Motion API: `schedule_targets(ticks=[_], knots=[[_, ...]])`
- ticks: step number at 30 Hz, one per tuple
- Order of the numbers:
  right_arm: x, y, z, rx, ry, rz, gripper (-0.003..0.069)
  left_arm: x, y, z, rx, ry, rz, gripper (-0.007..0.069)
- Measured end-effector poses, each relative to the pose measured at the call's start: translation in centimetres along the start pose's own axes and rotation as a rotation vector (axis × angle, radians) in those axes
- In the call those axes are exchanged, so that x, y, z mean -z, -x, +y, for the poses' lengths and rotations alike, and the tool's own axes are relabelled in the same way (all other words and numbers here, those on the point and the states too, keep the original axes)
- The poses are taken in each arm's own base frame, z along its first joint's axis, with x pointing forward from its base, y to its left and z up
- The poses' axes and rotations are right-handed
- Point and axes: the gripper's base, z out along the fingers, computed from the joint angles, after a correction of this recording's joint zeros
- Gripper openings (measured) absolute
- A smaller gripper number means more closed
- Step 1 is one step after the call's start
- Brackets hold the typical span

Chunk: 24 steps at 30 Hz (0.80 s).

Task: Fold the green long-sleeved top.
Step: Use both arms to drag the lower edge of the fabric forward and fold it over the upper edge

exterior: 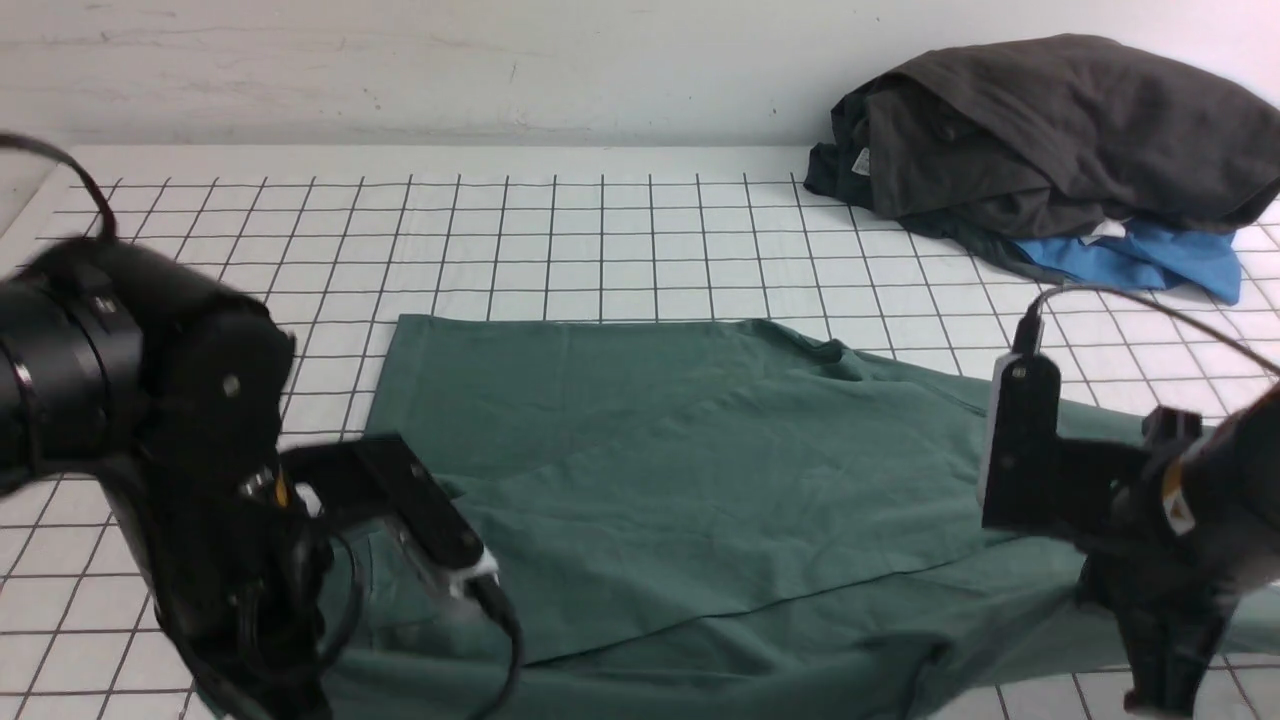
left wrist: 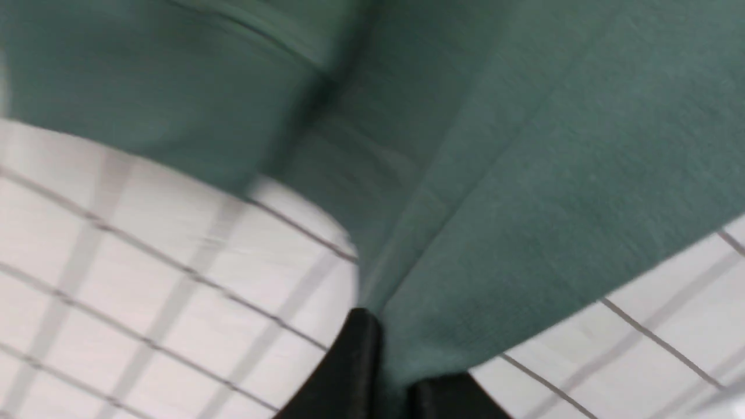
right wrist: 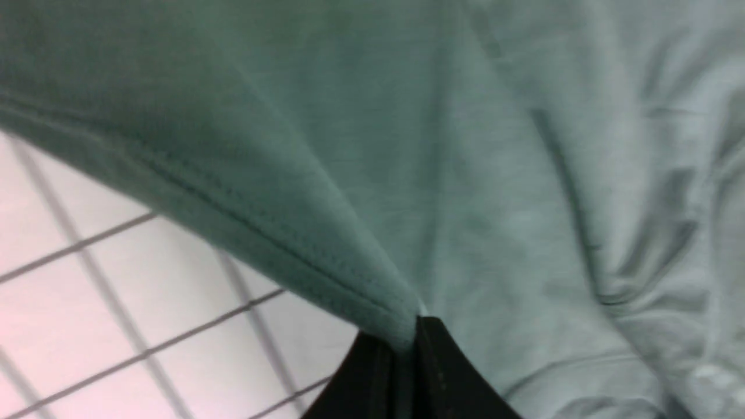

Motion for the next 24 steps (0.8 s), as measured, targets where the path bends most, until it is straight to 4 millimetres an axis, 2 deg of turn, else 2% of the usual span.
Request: schedule_targets(ticks=[3, 5, 6, 9, 10, 13, 20, 24], knots=[[-0.1, 0.1, -2.1, -0.043, 0.009, -0.009, 0.0013, 2.2, 0.8, 2.6, 0.029, 0.043, -0.079, 0.0016], [-0.5, 0.8, -4.7, -0.100, 0.029, -0.044, 0.0013, 3.8, 2.2, 5.2, 0.053, 0.080, -0.140, 0.0016], [-0.5, 0.8, -4.9, -0.098, 0.030, -0.046, 0.0013, 4.2, 2.3, 5.6, 0.055, 0.088, -0.151, 0.0016], [-1.4, 2.0, -8.1, -0.142, 0.043, -0.092, 0.0013, 5.1, 4.6, 8.9, 0.072, 0.123, -0.192, 0.0016], [-1.5, 2.1, -8.3, -0.146, 0.043, -0.094, 0.0013, 5.4, 4.8, 9.1, 0.072, 0.130, -0.201, 0.0016], [-2.9, 3.4, -10.8, -0.176, 0.067, -0.110, 0.0013, 4.8, 7.4, 11.9, 0.085, 0.141, -0.212, 0.0016], [-5.9, 5.6, -13.8, -0.180, 0.094, -0.096, 0.0013, 2.7, 11.0, 14.9, 0.074, 0.157, -0.186, 0.0016], [-7.0, 6.3, -15.3, -0.190, 0.088, -0.098, 0.0013, 1.5, 12.1, 16.4, 0.084, 0.161, -0.171, 0.0016]])
